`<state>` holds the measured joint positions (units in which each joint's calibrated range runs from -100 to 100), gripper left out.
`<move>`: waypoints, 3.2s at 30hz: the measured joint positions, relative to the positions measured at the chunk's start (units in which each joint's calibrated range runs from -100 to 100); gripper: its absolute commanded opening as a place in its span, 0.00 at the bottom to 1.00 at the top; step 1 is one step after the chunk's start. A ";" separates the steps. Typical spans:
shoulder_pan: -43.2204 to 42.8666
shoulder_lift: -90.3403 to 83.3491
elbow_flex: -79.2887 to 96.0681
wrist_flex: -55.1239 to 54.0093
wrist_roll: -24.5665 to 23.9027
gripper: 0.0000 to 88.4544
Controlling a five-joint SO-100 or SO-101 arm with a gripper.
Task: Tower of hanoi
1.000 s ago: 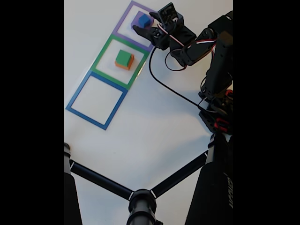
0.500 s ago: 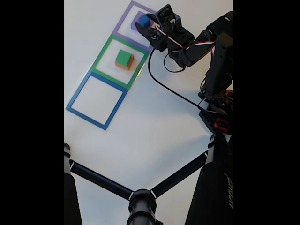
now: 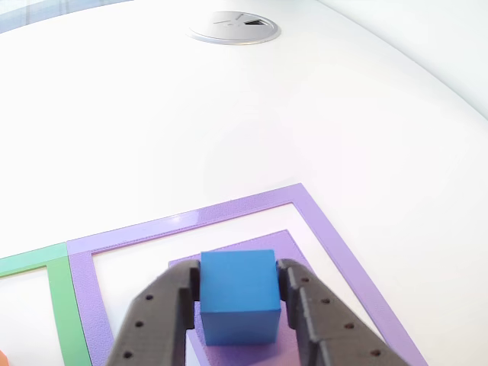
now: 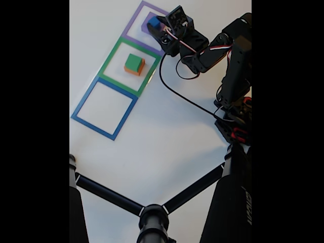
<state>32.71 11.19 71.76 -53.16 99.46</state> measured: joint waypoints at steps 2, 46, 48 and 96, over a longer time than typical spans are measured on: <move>0.00 0.00 0.00 0.00 0.00 0.02; -27.15 -73.79 -57.19 142.93 0.54 0.01; -29.14 -74.21 -57.55 143.01 0.54 0.01; -30.31 -38.50 14.79 20.23 0.00 0.02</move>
<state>2.40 -27.31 86.54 -32.93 99.46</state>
